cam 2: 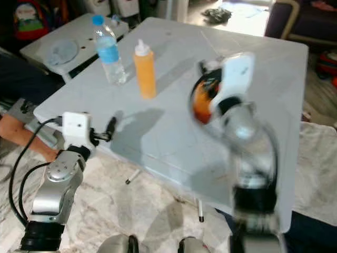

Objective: Restocking fridge

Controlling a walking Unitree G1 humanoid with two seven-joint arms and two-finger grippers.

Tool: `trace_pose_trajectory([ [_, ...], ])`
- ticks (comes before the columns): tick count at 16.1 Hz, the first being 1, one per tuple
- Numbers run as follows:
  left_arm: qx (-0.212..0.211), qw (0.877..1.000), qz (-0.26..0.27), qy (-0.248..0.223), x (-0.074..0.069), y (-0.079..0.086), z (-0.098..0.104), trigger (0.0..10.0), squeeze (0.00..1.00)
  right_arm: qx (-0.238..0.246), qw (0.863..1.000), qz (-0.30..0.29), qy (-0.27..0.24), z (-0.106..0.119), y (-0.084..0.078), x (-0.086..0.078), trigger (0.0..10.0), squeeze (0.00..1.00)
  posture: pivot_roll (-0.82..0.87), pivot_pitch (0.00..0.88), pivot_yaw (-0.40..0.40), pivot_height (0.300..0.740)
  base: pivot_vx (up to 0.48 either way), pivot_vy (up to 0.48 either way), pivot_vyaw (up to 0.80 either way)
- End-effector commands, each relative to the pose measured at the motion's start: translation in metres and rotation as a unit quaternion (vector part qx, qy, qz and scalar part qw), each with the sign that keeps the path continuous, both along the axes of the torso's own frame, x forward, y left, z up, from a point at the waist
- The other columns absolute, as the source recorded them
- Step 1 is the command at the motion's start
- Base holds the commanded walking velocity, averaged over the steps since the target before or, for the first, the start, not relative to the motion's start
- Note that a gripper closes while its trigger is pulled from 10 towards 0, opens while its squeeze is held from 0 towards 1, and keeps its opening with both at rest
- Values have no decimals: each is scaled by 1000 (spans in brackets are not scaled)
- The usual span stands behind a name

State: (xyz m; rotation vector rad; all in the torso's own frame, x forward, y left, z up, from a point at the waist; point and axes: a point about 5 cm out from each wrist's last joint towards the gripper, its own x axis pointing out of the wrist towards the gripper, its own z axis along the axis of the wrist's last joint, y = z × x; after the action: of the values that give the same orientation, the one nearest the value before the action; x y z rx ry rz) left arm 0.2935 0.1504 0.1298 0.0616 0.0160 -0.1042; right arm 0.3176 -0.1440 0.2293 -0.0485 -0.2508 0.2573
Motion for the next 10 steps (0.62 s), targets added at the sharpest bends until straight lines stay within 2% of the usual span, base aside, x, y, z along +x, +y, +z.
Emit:
trace_pose_trajectory([
  [1, -9, 1000, 24, 8, 1, 6, -1, 10000, 0, 25, 999, 24, 12, -5, 13, -8, 2863, 0, 31, 22, 51, 740, 0, 0, 0],
  [2, 5, 1000, 8, -6, 2, 3, 3, 10000, 0, 41, 999, 18, 24, -13, 21, -16, 10000, 0, 30, 22, 61, 740, 0, 0, 0],
  [5, 18, 1000, -4, -9, 4, 1, 5, 10000, 0, 48, 997, -5, 60, -23, 25, -28, 10000, 0, 22, 28, 81, 740, 0, 0, 0],
  [6, 24, 1000, -10, -5, 6, 0, 4, 10000, 0, 40, 994, -22, 103, -36, 21, -38, 10000, 0, 7, 29, 80, 740, 0, 0, 0],
  [7, 27, 1000, -11, -2, 7, 0, 2, 10000, 0, 37, 991, -30, 123, -42, 18, -42, 10000, 0, -1, 28, 80, 740, 0, 0, 0],
  [10, 26, 1000, -11, -1, 12, -4, 1, 10000, 0, 2, 978, -11, 210, -61, 9, -61, 10000, 0, -18, 25, 79, 740, 0, 0, 0],
])
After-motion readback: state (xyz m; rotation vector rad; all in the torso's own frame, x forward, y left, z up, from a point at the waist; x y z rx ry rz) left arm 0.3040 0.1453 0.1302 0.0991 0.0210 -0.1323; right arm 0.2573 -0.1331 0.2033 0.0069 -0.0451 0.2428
